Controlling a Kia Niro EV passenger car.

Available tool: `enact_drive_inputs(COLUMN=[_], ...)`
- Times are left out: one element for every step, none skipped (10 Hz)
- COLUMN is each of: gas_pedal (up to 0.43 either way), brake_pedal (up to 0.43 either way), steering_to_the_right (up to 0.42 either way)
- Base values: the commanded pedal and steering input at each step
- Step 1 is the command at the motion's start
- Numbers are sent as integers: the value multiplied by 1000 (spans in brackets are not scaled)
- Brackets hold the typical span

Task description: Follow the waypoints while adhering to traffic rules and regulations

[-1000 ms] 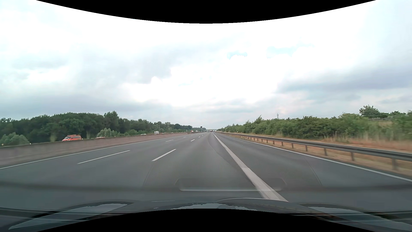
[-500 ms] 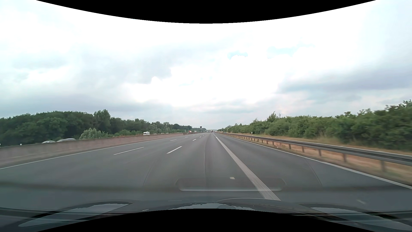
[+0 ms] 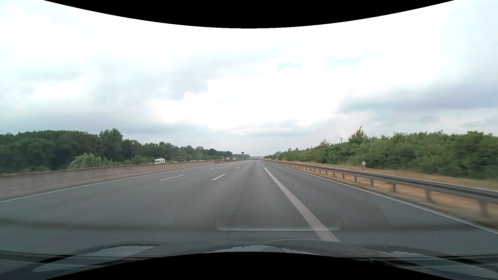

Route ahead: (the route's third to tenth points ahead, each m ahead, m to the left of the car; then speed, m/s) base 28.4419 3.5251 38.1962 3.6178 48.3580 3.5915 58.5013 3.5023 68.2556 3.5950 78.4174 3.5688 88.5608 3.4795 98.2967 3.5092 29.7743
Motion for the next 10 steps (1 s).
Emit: enact_drive_inputs(gas_pedal=[248, 248, 248, 248, 248, 248, 248, 248, 248, 248], brake_pedal=[0, 0, 0, 0, 0, 0, 0, 0, 0, 0], steering_to_the_right=[-3, -2, -2, -2, -3, -2, -2, -1, -1, 0])
